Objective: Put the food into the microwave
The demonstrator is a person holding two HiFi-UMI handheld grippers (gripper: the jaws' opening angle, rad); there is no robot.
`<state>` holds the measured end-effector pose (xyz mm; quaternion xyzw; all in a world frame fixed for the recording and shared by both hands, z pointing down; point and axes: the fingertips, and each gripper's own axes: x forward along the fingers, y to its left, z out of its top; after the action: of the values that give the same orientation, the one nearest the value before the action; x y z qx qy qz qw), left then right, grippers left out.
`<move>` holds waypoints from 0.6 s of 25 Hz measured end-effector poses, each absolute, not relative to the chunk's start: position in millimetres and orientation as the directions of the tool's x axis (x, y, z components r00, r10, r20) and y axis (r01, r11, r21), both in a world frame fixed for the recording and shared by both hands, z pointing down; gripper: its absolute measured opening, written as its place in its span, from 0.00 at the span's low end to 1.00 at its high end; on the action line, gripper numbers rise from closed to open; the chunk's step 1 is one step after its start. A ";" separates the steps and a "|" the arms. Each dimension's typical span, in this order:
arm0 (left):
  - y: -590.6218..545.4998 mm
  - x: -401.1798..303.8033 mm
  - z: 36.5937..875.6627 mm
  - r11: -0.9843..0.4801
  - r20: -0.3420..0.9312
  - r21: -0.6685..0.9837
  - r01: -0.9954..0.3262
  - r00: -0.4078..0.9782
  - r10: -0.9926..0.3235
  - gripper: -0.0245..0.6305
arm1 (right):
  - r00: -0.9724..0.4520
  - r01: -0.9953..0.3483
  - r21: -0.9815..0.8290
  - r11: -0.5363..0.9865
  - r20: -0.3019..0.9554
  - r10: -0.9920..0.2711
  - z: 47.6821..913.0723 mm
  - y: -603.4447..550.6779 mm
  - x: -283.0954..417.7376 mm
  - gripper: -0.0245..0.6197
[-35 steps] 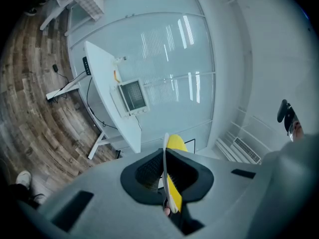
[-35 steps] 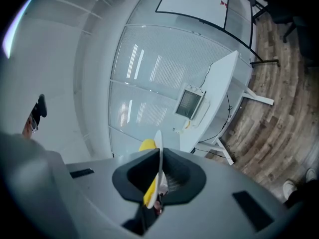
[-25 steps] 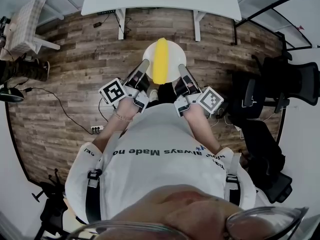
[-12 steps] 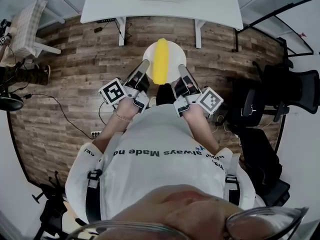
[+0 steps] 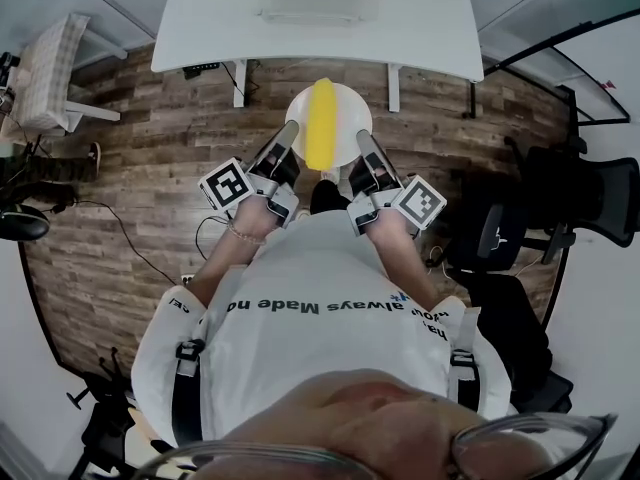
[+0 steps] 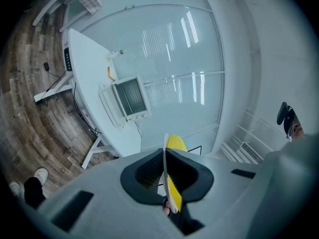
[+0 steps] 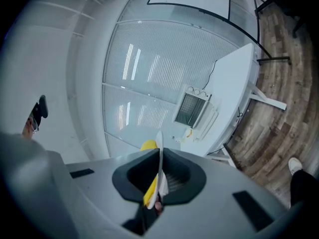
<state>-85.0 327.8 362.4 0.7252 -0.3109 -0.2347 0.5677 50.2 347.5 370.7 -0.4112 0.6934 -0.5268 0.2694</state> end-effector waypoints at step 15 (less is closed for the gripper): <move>238.9 -25.8 361.8 -0.165 -0.001 0.969 -0.183 0.669 -0.743 0.06 | -0.542 -0.279 -0.951 0.133 0.042 -0.839 373.1 254.4 108.8 0.07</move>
<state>-25.8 238.9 361.8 0.7211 -0.3210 -0.2501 0.5607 108.8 254.4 373.1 -0.3972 0.7039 -0.5250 0.2667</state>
